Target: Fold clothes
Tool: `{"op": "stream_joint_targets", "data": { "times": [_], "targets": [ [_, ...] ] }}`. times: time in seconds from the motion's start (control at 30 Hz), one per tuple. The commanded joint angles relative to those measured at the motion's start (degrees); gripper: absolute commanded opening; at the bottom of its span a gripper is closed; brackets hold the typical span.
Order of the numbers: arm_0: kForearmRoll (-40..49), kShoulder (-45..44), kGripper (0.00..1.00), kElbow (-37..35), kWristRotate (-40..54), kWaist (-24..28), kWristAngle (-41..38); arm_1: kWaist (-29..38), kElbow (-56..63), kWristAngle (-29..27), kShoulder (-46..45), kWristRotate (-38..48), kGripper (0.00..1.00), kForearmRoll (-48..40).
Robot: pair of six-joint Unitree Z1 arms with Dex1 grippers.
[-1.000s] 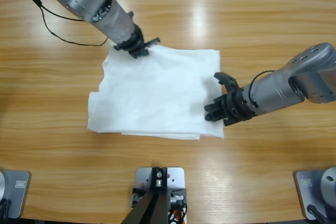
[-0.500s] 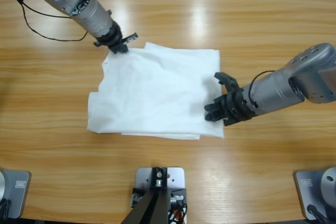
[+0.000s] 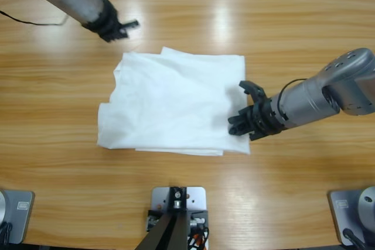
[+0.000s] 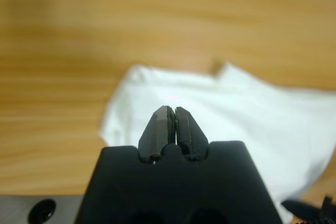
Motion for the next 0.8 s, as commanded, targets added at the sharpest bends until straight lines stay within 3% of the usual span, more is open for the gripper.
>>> {"op": "stream_joint_targets", "data": {
  "times": [0.03,0.3,0.53,0.67,0.8],
  "targets": [
    [-1.7,7.1,0.0,2.3,-4.0,-3.0,0.2,0.6,3.2,-0.1,6.3,0.5,0.0,0.2],
    [-1.8,13.3,0.0,1.7,-3.2,7.3,-1.2,0.6,3.1,0.0,6.2,0.5,0.0,0.5],
    [-1.8,2.9,0.0,2.0,-2.5,11.8,-0.1,0.6,2.8,-0.2,7.7,0.5,0.0,0.5],
    [-1.1,-7.1,0.0,4.5,-1.7,8.4,-0.1,0.6,3.0,-0.4,7.3,0.5,0.0,0.5],
    [-1.0,-17.4,0.0,17.5,-8.9,-3.4,-1.7,0.6,3.2,-0.6,7.0,0.5,0.0,0.4]
  ]
}}
